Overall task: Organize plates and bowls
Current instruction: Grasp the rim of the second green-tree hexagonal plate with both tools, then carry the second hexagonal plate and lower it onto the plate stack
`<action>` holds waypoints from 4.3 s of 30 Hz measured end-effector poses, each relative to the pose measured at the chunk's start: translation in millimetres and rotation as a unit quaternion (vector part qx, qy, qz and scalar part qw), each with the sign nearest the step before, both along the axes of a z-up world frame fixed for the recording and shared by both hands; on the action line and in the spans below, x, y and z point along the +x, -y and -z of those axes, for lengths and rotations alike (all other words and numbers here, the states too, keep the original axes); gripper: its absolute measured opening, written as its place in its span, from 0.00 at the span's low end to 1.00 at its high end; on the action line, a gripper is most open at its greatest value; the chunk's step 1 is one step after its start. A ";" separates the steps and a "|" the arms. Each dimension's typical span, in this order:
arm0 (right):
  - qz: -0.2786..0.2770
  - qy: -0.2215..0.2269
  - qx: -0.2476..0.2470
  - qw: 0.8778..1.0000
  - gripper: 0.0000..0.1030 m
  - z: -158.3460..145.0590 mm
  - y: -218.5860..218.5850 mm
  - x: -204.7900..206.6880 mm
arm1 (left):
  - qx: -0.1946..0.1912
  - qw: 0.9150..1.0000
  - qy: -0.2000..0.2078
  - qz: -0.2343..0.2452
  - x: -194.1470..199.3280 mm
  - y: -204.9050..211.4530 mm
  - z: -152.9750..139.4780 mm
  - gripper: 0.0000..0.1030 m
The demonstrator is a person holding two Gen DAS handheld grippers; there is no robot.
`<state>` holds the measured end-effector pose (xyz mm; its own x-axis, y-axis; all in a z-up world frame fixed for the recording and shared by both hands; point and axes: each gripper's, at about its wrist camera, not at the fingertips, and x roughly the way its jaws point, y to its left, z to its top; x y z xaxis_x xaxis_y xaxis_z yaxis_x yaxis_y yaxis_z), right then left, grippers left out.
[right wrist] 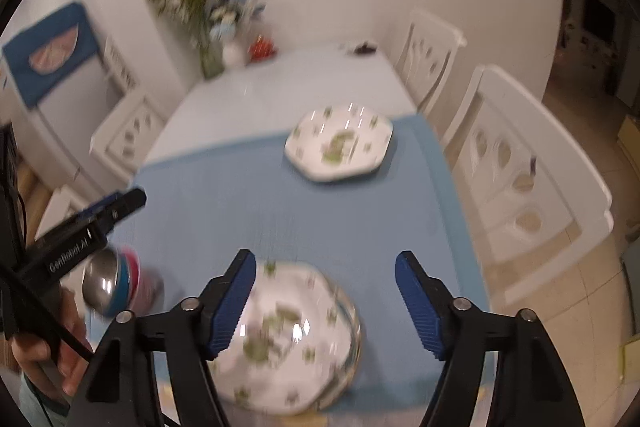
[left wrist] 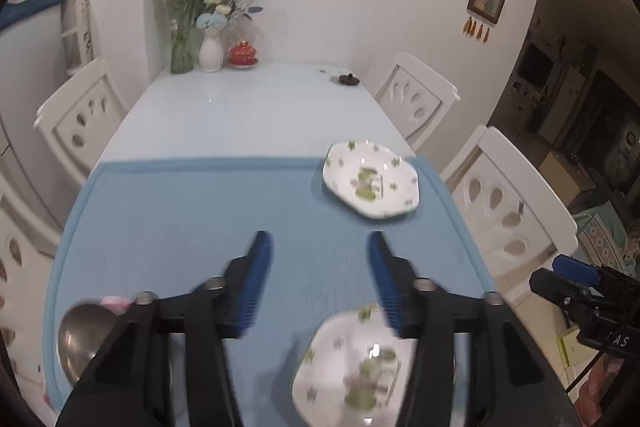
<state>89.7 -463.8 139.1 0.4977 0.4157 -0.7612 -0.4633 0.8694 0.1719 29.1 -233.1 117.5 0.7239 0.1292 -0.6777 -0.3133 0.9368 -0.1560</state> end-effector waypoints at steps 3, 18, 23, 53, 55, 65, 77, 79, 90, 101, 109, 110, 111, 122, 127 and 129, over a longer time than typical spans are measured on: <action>0.014 -0.003 0.002 1.000 0.82 0.8 -3.2 37.3 | -0.009 1.000 0.005 -0.004 35.7 -7.5 -0.5 0.71; 0.014 -0.140 0.010 0.990 0.81 123.7 -33.4 263.9 | -0.155 0.980 -0.121 -0.033 219.2 -55.1 138.2 0.62; 0.008 -0.160 -0.002 0.987 0.61 157.6 -47.5 300.5 | -0.168 0.974 -0.148 -0.044 239.2 -60.8 169.9 0.60; -0.103 -0.038 -0.073 0.991 0.24 140.8 -75.8 245.0 | -0.044 0.993 -0.106 0.039 197.8 -22.4 134.5 0.21; -0.104 -0.035 -0.068 0.992 0.24 129.1 -72.2 233.0 | -0.039 0.994 -0.098 0.042 189.7 -17.4 122.5 0.21; -0.104 0.016 -0.065 0.992 0.24 48.1 -45.3 144.1 | -0.035 0.996 -0.042 0.065 106.2 8.9 51.9 0.21; -0.073 0.027 -0.078 0.994 0.26 31.4 -25.2 18.4 | -0.040 0.995 -0.042 0.083 12.4 32.8 48.3 0.20; -0.072 0.017 -0.078 0.994 0.26 38.0 -21.7 0.6 | -0.036 0.995 -0.051 0.084 -0.6 37.0 53.9 0.20; -0.040 -0.024 -0.080 0.996 0.26 81.7 -7.7 -60.6 | -0.039 0.991 -0.097 0.088 -43.1 49.0 87.3 0.20; -0.084 -0.019 -0.094 0.992 0.19 105.0 -27.8 -91.9 | -0.046 0.986 -0.124 0.106 -49.3 51.2 118.8 0.18; -0.029 -0.033 -0.096 0.994 0.19 104.7 3.6 -43.2 | -0.106 0.983 -0.136 0.059 -57.8 12.1 139.0 0.15; -0.022 -0.038 -0.102 0.994 0.19 107.8 5.2 -33.8 | -0.111 0.983 -0.132 0.056 -59.7 11.6 138.7 0.15; -0.019 -0.050 -0.100 0.994 0.19 112.7 6.3 -22.7 | -0.114 0.983 -0.132 0.053 -61.1 11.9 138.8 0.15; -0.018 -0.076 -0.149 0.986 0.24 138.7 -21.1 -24.4 | -0.119 0.982 -0.139 0.052 -60.8 12.8 141.4 0.15; -0.042 -0.088 -0.139 0.985 0.24 137.3 -23.9 -38.7 | -0.130 0.980 -0.145 0.043 -57.9 5.8 145.4 0.18; -0.042 -0.073 -0.151 0.985 0.24 138.5 -25.5 -41.5 | -0.125 0.979 -0.152 0.050 -56.4 8.1 147.6 0.18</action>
